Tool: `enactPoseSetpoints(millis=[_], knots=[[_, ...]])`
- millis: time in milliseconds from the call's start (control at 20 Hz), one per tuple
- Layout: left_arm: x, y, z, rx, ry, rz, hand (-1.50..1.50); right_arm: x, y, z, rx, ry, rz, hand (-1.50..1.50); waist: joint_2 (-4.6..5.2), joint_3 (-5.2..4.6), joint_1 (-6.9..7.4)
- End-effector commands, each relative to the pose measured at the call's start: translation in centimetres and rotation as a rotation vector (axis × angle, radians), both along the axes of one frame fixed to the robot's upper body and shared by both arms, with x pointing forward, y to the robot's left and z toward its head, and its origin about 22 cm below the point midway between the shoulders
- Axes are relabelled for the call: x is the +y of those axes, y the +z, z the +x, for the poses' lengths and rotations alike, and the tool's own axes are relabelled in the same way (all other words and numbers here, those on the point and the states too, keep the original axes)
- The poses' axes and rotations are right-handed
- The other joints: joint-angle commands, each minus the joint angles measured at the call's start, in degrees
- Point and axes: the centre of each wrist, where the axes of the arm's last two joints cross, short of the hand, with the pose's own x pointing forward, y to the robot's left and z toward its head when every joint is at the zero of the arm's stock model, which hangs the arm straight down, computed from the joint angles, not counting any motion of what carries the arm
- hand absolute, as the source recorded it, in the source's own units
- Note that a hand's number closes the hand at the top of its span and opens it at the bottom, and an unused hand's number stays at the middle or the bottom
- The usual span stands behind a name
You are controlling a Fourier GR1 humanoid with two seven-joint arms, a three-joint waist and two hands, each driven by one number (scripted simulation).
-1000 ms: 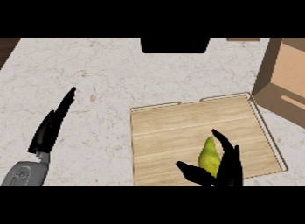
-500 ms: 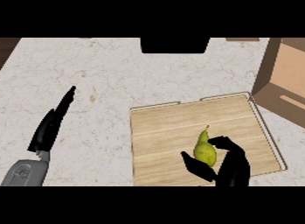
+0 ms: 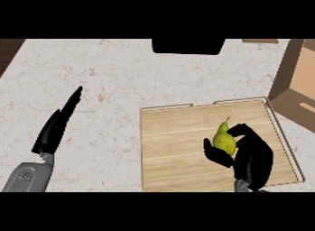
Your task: Pick the pear from the tray and place it in the cardboard box
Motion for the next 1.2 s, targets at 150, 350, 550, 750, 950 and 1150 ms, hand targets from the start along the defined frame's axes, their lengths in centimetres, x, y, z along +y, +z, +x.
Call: enactPoseSetpoints(millis=[150,350,550,750,950,1150], knots=[[-1.8,0.3,0.7,-0.023,-0.074,0.001,0.00,-4.0,5.5,9.0,0.179,0.149,-0.353,1.50,1.56,0.14,4.49],[-1.6,0.6,1.1,-0.006,-0.042,0.002,0.00,-4.3,12.1,15.0,0.199,0.166,-0.435,1.50,0.72,0.31,2.61],[0.1,-1.3,0.3,0.002,-0.014,-0.026,0.00,-3.2,17.5,18.5,0.154,0.087,-0.516,1.50,0.41,0.27,0.95],[0.1,-0.3,0.1,0.008,0.009,0.005,0.00,-1.8,20.6,19.7,0.129,0.000,-0.527,1.50,-0.16,0.34,-0.54],[-0.6,0.1,0.0,0.013,0.020,-0.004,0.00,-4.6,22.4,20.3,0.099,-0.094,-0.521,1.50,-0.21,0.37,-1.29],[0.9,-0.9,-0.5,0.015,0.042,-0.017,0.00,-7.2,25.9,19.9,0.027,-0.157,-0.463,1.50,-0.30,0.36,-1.79]])
